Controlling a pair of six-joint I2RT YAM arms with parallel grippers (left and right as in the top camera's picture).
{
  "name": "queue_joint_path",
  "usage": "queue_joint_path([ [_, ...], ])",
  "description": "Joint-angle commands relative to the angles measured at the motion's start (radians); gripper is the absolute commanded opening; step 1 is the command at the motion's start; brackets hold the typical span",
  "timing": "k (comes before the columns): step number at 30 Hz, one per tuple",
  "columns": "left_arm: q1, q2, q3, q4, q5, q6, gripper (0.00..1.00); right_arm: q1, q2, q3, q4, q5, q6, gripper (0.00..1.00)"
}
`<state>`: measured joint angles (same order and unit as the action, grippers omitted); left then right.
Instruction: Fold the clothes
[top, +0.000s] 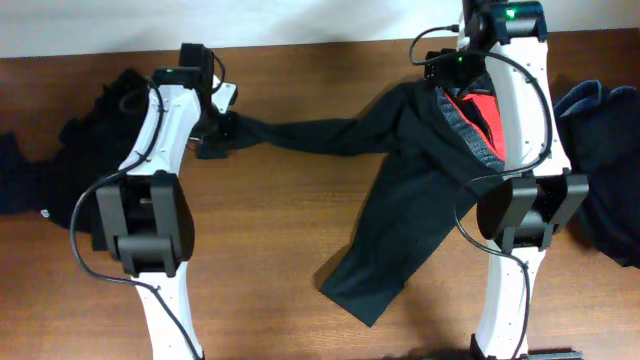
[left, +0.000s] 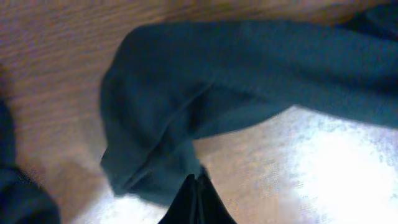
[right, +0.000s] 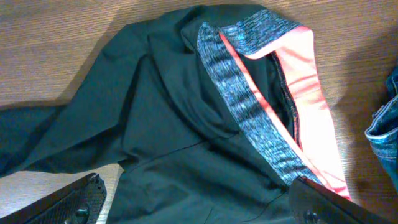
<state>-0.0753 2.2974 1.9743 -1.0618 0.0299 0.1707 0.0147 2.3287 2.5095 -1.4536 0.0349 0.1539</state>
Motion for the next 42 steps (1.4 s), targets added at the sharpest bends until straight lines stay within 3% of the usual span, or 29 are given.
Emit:
queue_joint_path([
  [1, -0.006, -0.022, -0.046, 0.043, 0.019, 0.003, 0.02, 0.007, -0.016, -0.007, 0.003, -0.005, 0.000, 0.99],
  [6, -0.006, -0.022, -0.097, 0.141, 0.006, 0.003, 0.02, 0.007, -0.016, -0.007, 0.003, -0.005, 0.000, 0.99],
  [15, -0.002, -0.022, -0.111, 0.373, -0.193, 0.002, 0.02, 0.006, -0.016, -0.007, 0.003, -0.005, 0.000, 0.99],
  [23, 0.008, 0.018, -0.112, 0.522, -0.195, 0.002, 0.02, 0.007, -0.016, -0.007, 0.003, -0.005, 0.000, 0.99],
  [31, 0.013, 0.055, -0.106, 0.516, -0.222, 0.003, 0.01, 0.006, -0.016, -0.007, 0.003, -0.005, 0.000, 0.99],
  [38, 0.015, 0.036, 0.039, 0.304, -0.221, 0.002, 0.02, 0.007, -0.016, -0.007, 0.003, -0.005, 0.000, 0.99],
  [42, 0.013, 0.027, 0.153, 0.187, -0.217, 0.002, 0.08, 0.007, -0.016, -0.007, 0.003, -0.005, 0.000, 0.99],
])
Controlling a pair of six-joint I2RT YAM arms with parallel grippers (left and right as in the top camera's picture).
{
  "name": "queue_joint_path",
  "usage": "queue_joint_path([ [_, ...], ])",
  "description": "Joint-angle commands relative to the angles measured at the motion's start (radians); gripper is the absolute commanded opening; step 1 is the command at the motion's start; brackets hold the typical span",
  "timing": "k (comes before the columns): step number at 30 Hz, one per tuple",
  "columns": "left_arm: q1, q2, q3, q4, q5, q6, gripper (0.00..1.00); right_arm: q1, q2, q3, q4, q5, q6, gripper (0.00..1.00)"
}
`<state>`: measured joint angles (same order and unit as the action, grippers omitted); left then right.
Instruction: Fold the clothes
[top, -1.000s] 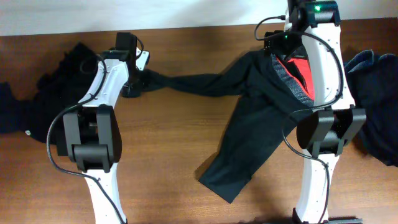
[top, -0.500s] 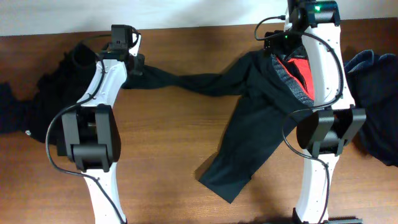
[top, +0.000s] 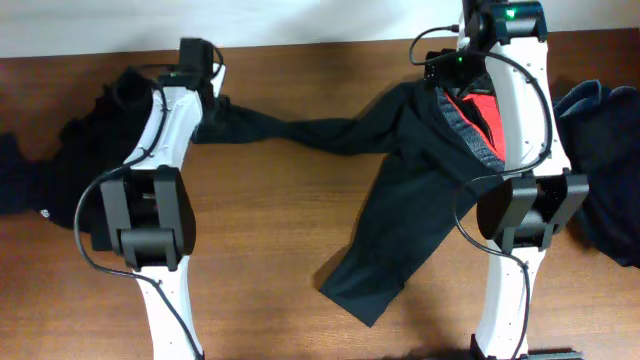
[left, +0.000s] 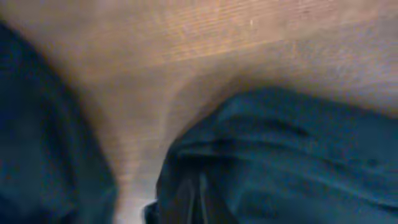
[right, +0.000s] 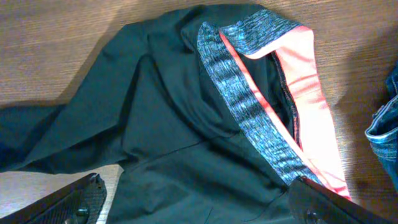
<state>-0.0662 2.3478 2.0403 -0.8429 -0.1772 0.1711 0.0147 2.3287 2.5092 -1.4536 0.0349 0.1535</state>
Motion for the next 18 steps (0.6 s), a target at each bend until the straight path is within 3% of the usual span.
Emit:
queue_joint_path([
  [1, 0.002, -0.025, 0.114, -0.058, -0.004, 0.002, 0.09, 0.007, -0.016, -0.006, 0.003, -0.005, 0.000, 0.99],
  [8, -0.013, -0.006, 0.160, -0.135, 0.253, 0.002, 0.09, 0.007, -0.016, -0.006, 0.004, -0.010, 0.000, 0.99],
  [18, -0.012, 0.106, 0.153, -0.130, 0.256, 0.002, 0.01, 0.007, -0.016, -0.006, -0.006, -0.017, 0.000, 0.99],
])
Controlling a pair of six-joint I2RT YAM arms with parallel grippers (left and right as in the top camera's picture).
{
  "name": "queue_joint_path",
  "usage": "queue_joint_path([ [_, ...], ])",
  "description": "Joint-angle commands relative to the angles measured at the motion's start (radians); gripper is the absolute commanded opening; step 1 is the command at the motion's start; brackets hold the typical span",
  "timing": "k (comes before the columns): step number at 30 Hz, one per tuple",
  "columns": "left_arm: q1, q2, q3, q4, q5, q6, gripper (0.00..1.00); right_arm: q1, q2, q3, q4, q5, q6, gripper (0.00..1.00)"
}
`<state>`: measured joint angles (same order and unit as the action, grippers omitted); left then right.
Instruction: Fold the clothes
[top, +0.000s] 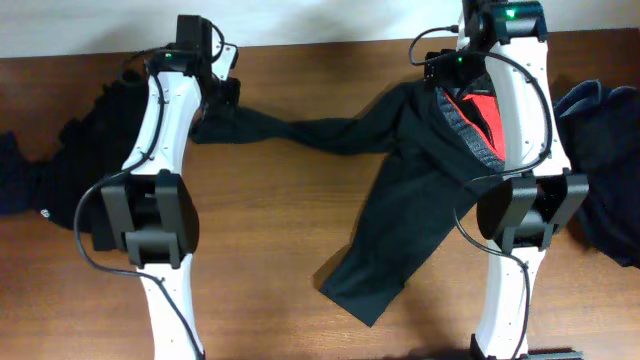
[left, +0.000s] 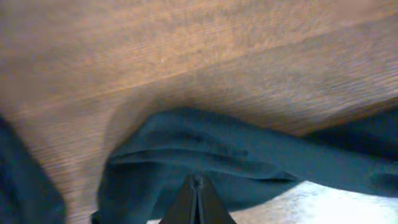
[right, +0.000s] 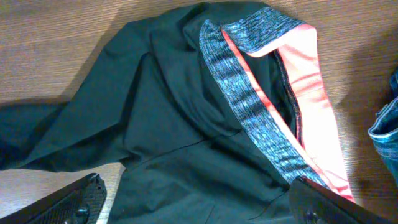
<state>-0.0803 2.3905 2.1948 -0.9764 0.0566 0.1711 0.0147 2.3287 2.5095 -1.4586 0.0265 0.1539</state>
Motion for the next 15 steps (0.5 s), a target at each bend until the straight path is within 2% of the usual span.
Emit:
queue_joint_path([
  [1, 0.003, 0.073, -0.002, 0.007, 0.022, 0.002, 0.01, 0.007, -0.016, -0.007, -0.003, -0.009, 0.000, 0.99],
  [15, 0.005, 0.122, -0.002, 0.130, -0.095, 0.002, 0.01, 0.006, -0.016, -0.007, -0.002, -0.008, -0.001, 0.99],
])
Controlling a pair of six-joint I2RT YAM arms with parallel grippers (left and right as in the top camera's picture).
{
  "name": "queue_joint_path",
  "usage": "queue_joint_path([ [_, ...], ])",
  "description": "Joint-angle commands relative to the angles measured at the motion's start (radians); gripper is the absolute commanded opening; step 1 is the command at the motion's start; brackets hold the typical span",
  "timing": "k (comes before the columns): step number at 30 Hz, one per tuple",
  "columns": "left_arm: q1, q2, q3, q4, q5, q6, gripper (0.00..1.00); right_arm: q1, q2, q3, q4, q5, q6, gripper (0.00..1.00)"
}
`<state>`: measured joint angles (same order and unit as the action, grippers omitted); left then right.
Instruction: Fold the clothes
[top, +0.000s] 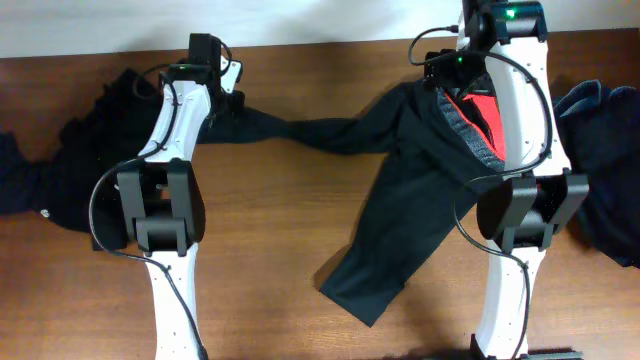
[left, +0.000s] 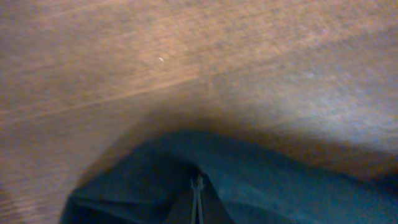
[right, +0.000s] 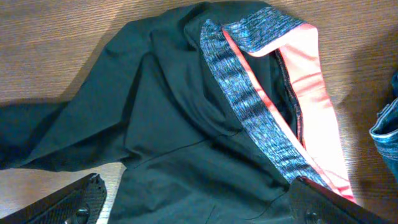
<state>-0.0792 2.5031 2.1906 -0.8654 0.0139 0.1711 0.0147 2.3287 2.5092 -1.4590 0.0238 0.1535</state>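
Black pants (top: 400, 190) lie across the table, with a grey-blue waistband (right: 249, 109) and a coral lining (right: 308, 93) turned up at the far right. One leg (top: 300, 130) stretches left to my left gripper (top: 222, 102), which is shut on the leg's end (left: 249, 186); its closed tips (left: 198, 184) are sunk in the dark cloth. The other leg runs toward the table's front. My right gripper (right: 199, 208) hangs open above the pants just below the waistband, fingers (right: 74, 199) wide apart with nothing between them.
A heap of dark clothes (top: 80, 150) lies at the far left beside the left arm. More dark blue clothes (top: 600, 160) lie at the right edge, and denim (right: 387, 134) shows at the right. The table's back edge (top: 320, 42) runs close behind both grippers.
My left gripper, still shut on the leg's end, has shifted a little to the right. The pants and the right gripper have not moved.
My left gripper first held the leg's end a little forward of the back edge, with the leg pulled out to the left. Then it was farther back with the cloth, and now slightly right. The right gripper stayed open over the waistband throughout.
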Motion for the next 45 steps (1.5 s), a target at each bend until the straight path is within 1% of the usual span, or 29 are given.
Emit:
queue_joint_path([
  [1, 0.004, 0.011, 0.002, 0.028, -0.063, 0.002, 0.01, 0.006, -0.016, -0.006, -0.001, -0.005, 0.000, 0.99],
  [7, 0.011, 0.050, 0.002, 0.062, -0.084, 0.002, 0.01, 0.006, -0.016, -0.006, -0.001, -0.005, 0.000, 0.99],
  [15, 0.012, 0.143, 0.002, 0.061, -0.082, 0.002, 0.01, 0.005, -0.016, -0.006, 0.001, -0.005, 0.000, 0.99],
  [21, 0.012, 0.156, 0.002, 0.066, -0.083, 0.002, 0.01, 0.005, -0.014, -0.019, 0.032, -0.005, -0.001, 0.99],
  [22, 0.012, 0.156, 0.002, 0.068, -0.083, 0.002, 0.01, 0.005, -0.014, -0.033, 0.052, -0.005, -0.001, 1.00],
  [24, 0.012, 0.156, 0.002, 0.069, -0.083, 0.002, 0.01, 0.005, -0.014, -0.076, 0.101, -0.006, -0.001, 0.96],
  [26, 0.012, 0.156, 0.002, 0.068, -0.083, 0.002, 0.01, 0.005, -0.014, -0.135, 0.158, -0.006, -0.006, 0.85],
  [27, 0.012, 0.156, 0.002, 0.068, -0.082, 0.002, 0.01, 0.005, -0.014, -0.172, 0.189, -0.006, -0.009, 0.82],
  [28, 0.012, 0.156, 0.002, 0.067, -0.082, 0.001, 0.01, 0.005, -0.014, -0.197, 0.212, -0.007, -0.013, 0.81],
  [29, 0.012, 0.156, 0.002, 0.067, -0.082, 0.001, 0.01, 0.005, -0.014, -0.235, 0.248, -0.005, -0.020, 0.81],
  [30, 0.012, 0.156, 0.002, 0.067, -0.082, 0.001, 0.01, 0.004, -0.014, -0.269, 0.281, -0.005, -0.027, 0.84],
  [31, 0.012, 0.156, 0.002, 0.067, -0.082, 0.001, 0.01, 0.003, -0.014, -0.307, 0.322, -0.004, -0.027, 0.89],
  [35, 0.012, 0.156, 0.002, 0.063, -0.082, 0.001, 0.01, -0.012, -0.014, -0.419, 0.468, -0.006, -0.026, 0.96],
  [40, 0.012, 0.156, 0.002, 0.063, -0.082, 0.001, 0.01, -0.021, -0.014, -0.501, 0.620, -0.031, -0.050, 0.96],
  [42, 0.012, 0.156, 0.002, 0.063, -0.082, 0.001, 0.00, -0.021, -0.014, -0.522, 0.670, -0.047, -0.064, 0.95],
  [43, 0.011, 0.156, 0.002, 0.063, -0.082, 0.001, 0.01, -0.021, -0.012, -0.528, 0.691, -0.060, -0.073, 0.93],
  [45, 0.012, 0.156, 0.002, 0.063, -0.082, -0.002, 0.01, -0.021, -0.004, -0.531, 0.729, -0.083, -0.072, 0.85],
])
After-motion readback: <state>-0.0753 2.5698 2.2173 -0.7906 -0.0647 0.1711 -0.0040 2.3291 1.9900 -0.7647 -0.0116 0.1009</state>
